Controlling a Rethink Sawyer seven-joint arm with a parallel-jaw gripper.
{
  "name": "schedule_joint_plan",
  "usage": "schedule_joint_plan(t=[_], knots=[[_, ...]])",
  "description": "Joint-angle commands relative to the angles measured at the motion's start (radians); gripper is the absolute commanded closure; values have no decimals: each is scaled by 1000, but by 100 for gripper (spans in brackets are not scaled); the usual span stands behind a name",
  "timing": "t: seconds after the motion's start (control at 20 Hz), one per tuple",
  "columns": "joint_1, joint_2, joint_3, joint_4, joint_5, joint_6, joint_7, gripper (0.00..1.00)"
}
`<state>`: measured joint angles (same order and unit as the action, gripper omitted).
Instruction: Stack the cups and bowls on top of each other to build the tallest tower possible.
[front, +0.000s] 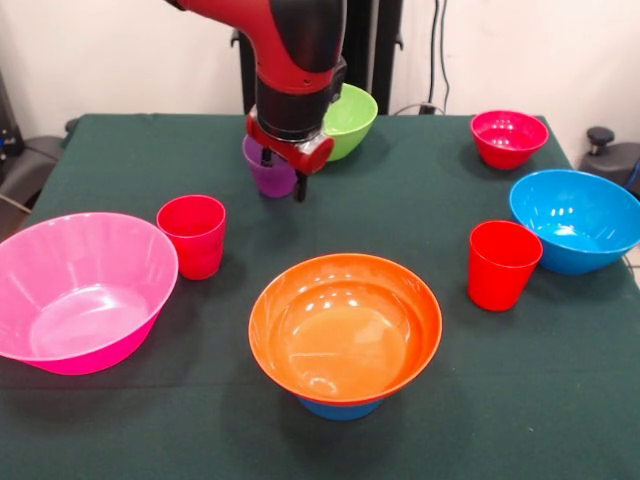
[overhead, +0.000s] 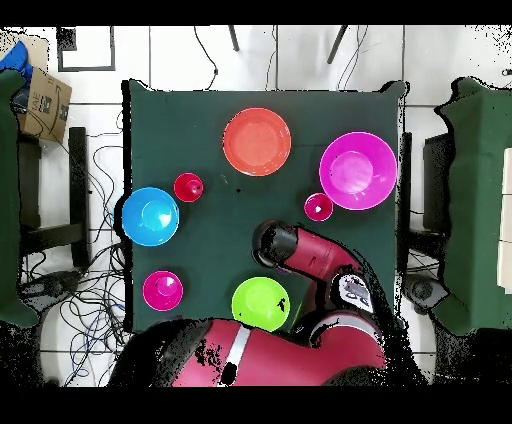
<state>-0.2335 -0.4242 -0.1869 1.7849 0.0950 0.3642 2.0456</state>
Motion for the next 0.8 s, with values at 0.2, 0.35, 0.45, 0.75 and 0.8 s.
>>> schedule_joint_plan(t=[0.2,0.35,0.45,0.75,0.8], knots=[[10,-60,125,62,39,-6,137,0],[2,-62,133,66,37,-48,140,0],[-7,-64,143,73,45,-45,142,0],[-26,-69,163,75,41,-22,121,0],[-21,-68,158,71,39,-18,122,0]])
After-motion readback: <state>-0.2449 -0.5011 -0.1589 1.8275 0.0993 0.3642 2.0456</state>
